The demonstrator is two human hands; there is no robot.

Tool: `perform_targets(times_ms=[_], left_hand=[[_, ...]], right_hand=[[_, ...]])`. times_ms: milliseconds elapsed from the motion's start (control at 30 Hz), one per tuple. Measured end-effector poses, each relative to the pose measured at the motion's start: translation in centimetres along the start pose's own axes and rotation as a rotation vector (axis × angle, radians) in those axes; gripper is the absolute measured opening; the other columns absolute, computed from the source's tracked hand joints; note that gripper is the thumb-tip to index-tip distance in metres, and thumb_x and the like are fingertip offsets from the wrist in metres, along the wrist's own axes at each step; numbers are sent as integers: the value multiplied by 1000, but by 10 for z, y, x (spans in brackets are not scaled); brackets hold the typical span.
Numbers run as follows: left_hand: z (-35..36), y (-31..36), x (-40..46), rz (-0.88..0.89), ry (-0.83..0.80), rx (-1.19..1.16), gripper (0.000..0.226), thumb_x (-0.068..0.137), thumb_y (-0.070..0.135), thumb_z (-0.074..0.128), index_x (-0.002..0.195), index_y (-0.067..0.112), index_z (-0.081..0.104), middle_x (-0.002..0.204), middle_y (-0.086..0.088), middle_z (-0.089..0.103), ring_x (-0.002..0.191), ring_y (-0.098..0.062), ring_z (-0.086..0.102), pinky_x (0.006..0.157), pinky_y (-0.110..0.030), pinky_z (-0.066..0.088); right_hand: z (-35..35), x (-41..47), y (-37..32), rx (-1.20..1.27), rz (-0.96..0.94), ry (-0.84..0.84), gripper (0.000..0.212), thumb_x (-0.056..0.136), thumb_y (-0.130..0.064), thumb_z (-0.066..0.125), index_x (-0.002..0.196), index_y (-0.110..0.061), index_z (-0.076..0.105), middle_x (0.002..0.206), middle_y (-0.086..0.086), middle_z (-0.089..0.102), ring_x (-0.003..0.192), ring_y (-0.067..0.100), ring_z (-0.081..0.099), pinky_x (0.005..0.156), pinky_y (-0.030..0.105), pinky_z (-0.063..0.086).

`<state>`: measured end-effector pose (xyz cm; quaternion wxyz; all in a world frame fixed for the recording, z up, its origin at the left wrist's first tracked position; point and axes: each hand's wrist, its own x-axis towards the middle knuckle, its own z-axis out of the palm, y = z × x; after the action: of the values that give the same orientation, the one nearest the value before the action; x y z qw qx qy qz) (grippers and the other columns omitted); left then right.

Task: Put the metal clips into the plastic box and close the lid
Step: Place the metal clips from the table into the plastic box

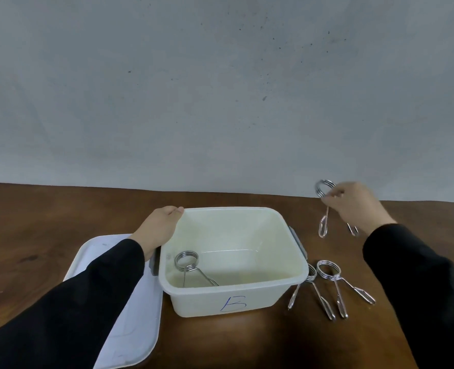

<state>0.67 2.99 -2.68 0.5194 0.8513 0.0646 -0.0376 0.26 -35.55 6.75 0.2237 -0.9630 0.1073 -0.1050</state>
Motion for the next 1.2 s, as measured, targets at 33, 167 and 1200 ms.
perform_targets(times_ms=[33,167,1200], left_hand=[[0,0,-1,1,-2,-13,41,103,37,42,102,2,65,99,-12,62,86,-22,52,73,-33,38],[-2,-1,-4,-6,-15,-46,37,103,36,42,91,7,60,84,-5,54,76,-18,47,64,-29,35],[-1,-7,1,10,18,3,49,103,37,36,108,-5,61,89,-11,53,80,-21,47,70,-33,37]], right_hand=[[-7,-6,-29,26,-78,-29,10,86,-27,71,77,-24,69,78,0,66,61,23,57,57,30,43],[0,-49,-132,64,-346,-309,13,79,-36,77,84,-30,67,83,-6,69,67,22,65,64,34,53],[220,-84,-182,-207,-335,-712,50,83,-28,80,129,-17,63,122,7,68,109,30,64,100,40,50]])
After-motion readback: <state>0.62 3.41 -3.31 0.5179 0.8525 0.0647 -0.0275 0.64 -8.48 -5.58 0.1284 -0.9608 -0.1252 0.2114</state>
